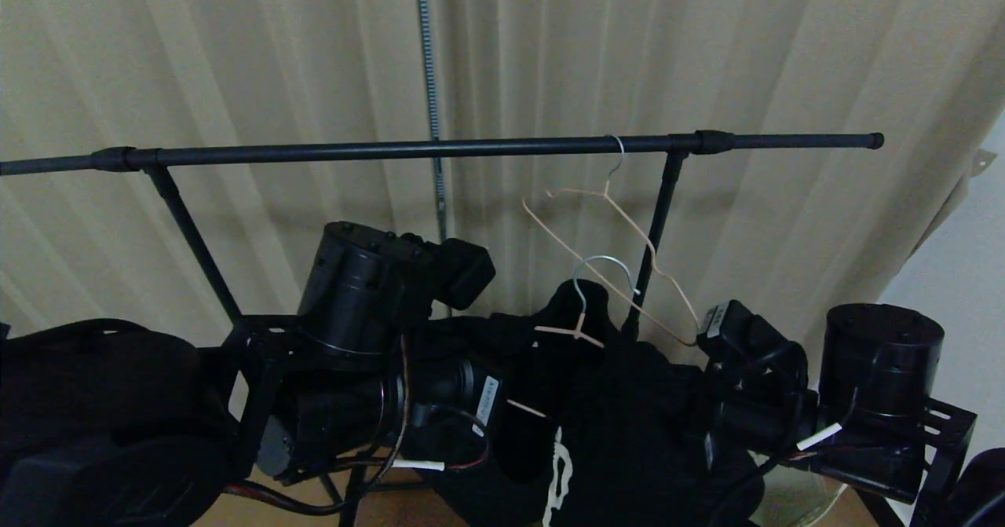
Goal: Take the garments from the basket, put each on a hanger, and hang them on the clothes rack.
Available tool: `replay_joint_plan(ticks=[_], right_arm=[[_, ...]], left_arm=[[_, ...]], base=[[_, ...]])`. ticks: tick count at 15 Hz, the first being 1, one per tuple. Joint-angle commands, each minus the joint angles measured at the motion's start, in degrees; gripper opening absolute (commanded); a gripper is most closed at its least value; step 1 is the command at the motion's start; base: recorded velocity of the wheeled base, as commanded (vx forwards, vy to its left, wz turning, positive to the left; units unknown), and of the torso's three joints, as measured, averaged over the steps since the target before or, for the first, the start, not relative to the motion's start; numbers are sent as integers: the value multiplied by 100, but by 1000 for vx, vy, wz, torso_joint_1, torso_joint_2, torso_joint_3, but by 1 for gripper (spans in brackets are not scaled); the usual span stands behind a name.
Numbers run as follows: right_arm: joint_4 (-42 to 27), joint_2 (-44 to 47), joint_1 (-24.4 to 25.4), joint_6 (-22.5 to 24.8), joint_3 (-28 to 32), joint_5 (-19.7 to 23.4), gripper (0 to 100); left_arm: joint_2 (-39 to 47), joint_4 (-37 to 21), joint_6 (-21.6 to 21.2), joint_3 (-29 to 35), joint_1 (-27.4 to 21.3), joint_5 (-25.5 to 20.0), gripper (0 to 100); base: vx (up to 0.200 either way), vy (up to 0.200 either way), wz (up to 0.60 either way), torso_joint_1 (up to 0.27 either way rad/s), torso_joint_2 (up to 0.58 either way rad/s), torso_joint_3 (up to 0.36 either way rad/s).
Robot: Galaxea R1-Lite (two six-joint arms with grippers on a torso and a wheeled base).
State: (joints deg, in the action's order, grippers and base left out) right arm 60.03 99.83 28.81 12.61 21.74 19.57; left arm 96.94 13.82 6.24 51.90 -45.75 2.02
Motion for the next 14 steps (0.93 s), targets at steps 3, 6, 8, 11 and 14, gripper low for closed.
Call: replay_joint_plan(ticks=[3,6,8,11,14], right_arm=[[185,-7,2,-127,-29,3,0],[194,-16,2,-127,-38,21,0],[194,-25,2,-127,-38,21,0],[202,-86,2,-127,-55,65,0],[519,-51,11,-127,-170,153,0]], left_arm=[[18,208,-53,-224,-74,-9,0],[18,402,-53,-250,-118,-9,0],[9,411,-62,-312,-118,-9,0],[18,411,-62,-294,-127,-9,0],[71,411,-62,-294,-153,-9,100]], base=[[0,0,0,0,0,0],[0,0,0,0,0,0],[0,0,0,0,0,0],[0,0,0,0,0,0],[0,0,0,0,0,0]])
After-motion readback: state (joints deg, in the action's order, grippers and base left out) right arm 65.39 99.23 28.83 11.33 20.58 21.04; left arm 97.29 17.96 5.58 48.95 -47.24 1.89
